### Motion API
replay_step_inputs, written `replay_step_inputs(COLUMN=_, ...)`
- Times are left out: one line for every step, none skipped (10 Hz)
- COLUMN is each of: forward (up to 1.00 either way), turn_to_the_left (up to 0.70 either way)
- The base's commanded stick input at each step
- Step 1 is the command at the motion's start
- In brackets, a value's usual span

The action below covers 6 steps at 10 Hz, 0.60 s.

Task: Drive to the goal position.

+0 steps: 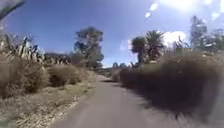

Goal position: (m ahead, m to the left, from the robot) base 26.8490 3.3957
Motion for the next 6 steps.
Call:
replay_step_inputs(forward=1.0, turn_to_the_left=0.0)
replay_step_inputs(forward=1.0, turn_to_the_left=0.0)
replay_step_inputs(forward=1.0, turn_to_the_left=0.01)
replay_step_inputs(forward=1.0, turn_to_the_left=0.02)
replay_step_inputs(forward=1.0, turn_to_the_left=0.04)
replay_step_inputs(forward=1.0, turn_to_the_left=0.31)
